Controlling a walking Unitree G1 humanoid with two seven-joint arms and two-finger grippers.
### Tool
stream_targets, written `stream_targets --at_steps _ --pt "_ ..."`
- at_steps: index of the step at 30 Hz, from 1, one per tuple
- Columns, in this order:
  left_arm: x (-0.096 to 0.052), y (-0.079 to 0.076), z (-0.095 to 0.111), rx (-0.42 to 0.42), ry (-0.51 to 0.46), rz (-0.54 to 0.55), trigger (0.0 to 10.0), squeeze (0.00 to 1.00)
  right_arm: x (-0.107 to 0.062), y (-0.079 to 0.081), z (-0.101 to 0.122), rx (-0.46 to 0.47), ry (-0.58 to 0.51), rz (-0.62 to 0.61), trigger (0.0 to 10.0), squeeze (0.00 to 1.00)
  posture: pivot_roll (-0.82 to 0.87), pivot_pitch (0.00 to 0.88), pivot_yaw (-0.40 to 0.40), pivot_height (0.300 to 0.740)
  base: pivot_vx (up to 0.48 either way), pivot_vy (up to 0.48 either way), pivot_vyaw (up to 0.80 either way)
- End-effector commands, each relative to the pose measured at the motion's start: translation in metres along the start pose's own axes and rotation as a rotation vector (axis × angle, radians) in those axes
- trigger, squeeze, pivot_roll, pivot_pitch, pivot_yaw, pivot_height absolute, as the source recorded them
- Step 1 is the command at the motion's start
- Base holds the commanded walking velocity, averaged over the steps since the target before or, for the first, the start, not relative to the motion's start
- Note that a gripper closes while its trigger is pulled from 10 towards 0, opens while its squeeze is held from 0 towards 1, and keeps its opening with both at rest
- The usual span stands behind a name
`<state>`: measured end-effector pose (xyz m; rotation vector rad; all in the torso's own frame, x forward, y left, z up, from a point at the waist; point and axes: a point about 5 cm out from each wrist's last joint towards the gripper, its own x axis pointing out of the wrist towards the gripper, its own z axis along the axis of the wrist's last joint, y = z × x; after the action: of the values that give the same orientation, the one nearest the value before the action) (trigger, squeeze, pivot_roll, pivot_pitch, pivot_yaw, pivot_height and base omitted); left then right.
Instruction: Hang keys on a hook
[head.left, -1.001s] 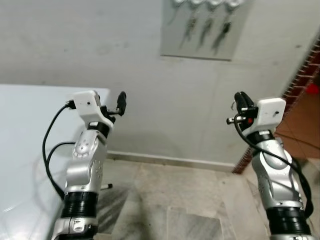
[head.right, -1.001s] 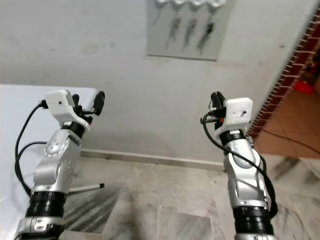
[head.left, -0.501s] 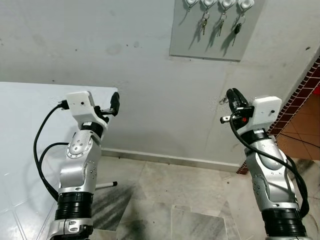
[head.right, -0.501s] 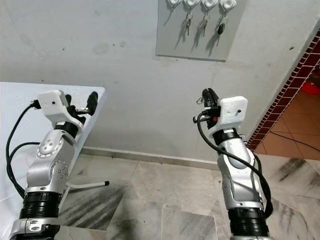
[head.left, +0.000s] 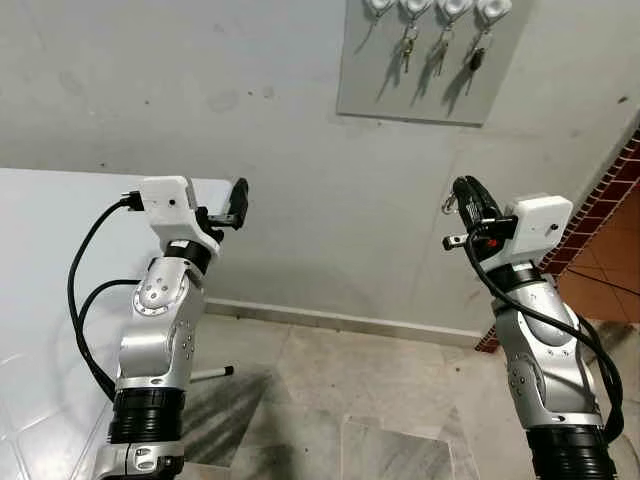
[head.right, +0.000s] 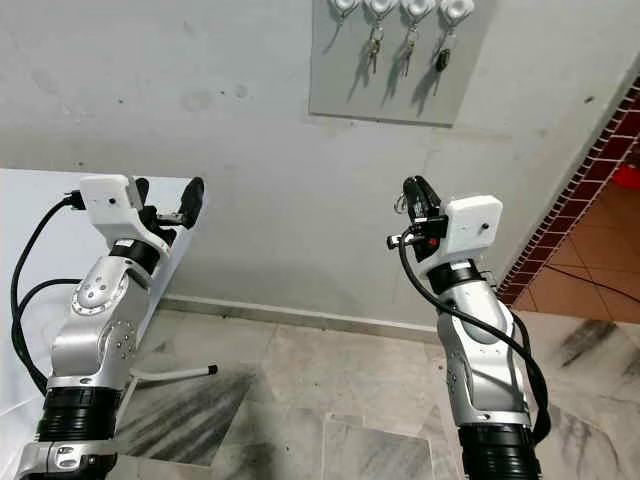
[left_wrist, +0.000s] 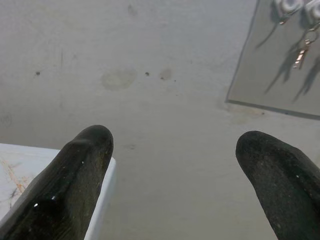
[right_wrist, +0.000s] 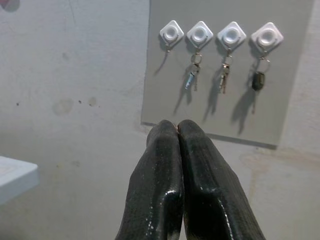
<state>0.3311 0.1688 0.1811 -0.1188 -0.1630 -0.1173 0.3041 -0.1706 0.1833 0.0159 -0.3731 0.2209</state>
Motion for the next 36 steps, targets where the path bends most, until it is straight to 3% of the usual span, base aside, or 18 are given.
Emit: stream_targets --at_steps 1,36 --pt "0.0000 0.0000 0.0047 0.009 -0.012 -0.005 10.0 0.00 0.0039 -0.0002 0.0080 0.000 -0.026 0.010 10.0 0.00 -0.03 0.000 -0.040 0.740 0.364 0.000 0.00" --pt "-0.0004 0.0033 0.0079 0.003 -0.017 0.014 10.0 0.00 0.0053 -0.0004 0.0072 0.013 -0.019 0.008 10.0 0.00 -0.02 0.000 -0.045 0.740 0.363 0.000 0.00"
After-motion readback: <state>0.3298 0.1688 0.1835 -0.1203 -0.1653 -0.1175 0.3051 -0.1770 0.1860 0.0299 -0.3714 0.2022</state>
